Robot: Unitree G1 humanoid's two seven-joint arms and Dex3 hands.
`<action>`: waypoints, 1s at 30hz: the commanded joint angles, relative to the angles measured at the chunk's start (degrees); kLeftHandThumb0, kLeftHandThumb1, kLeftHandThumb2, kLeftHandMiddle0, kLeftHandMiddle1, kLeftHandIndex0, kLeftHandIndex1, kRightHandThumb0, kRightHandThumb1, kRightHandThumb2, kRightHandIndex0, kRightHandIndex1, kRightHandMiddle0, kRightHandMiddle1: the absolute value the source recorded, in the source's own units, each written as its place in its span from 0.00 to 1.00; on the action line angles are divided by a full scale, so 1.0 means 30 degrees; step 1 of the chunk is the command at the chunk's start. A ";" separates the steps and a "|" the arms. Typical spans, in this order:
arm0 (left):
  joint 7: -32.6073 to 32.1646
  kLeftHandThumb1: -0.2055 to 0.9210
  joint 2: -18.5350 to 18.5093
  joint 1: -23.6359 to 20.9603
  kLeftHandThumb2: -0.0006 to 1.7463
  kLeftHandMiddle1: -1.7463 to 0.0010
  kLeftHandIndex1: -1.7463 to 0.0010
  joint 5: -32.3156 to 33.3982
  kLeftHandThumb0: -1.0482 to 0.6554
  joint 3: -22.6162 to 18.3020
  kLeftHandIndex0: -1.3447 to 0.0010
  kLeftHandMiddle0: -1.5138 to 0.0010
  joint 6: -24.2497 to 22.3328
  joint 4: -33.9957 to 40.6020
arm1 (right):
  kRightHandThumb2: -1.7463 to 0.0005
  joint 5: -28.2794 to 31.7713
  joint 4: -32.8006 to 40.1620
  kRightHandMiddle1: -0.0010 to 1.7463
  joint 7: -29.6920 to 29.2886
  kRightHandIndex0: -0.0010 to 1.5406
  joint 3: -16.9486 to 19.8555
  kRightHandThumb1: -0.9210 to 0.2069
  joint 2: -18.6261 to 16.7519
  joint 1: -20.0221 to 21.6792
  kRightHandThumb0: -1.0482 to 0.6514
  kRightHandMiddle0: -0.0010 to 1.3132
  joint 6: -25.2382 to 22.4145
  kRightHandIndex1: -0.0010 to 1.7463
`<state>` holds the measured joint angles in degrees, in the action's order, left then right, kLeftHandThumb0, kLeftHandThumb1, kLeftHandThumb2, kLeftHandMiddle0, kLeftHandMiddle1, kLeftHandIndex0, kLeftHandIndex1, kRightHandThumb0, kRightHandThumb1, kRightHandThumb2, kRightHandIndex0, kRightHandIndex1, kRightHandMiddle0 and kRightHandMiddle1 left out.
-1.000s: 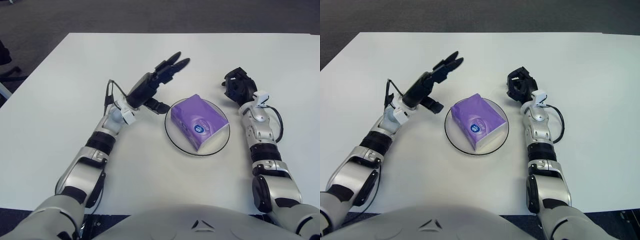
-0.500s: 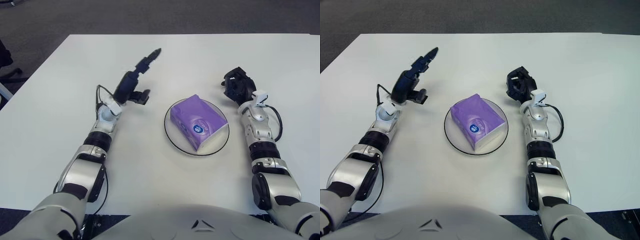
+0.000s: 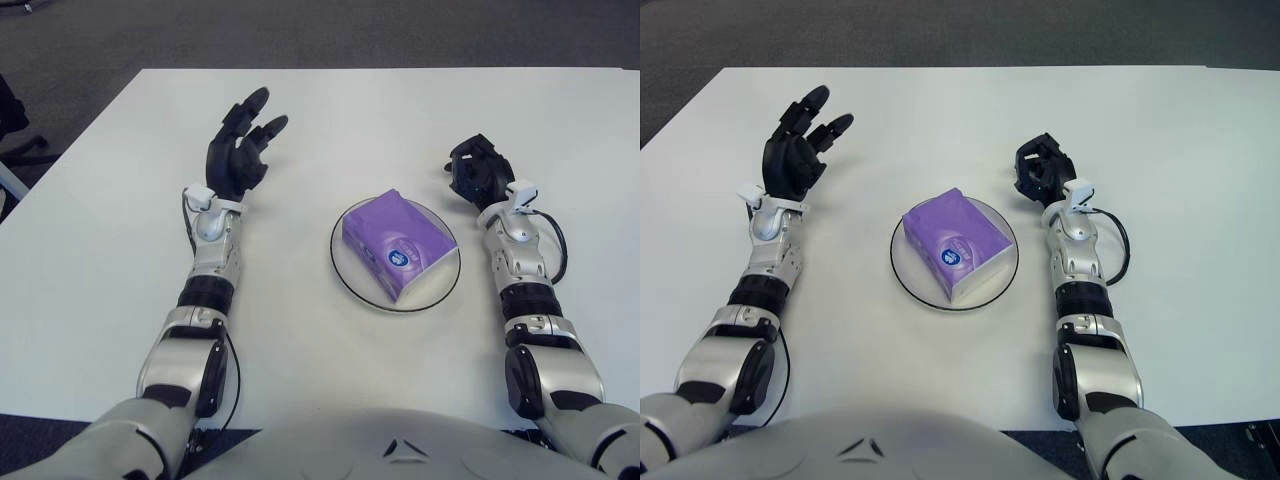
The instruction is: Put the tissue paper into the plate.
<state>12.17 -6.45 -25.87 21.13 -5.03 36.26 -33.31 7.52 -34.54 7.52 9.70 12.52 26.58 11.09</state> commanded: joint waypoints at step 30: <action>-0.5824 1.00 0.2061 0.6796 0.28 0.03 0.02 -0.5513 0.41 0.0516 0.82 0.50 -0.6509 0.5024 | 0.53 0.0671 0.1449 1.00 -0.0653 0.48 0.0627 0.20 -0.0902 -0.2391 0.39 0.26 -0.0594 1.00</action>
<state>-3.14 -3.85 -15.51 7.69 -5.47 20.08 -13.59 8.22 -29.47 6.29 10.58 11.93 24.86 10.63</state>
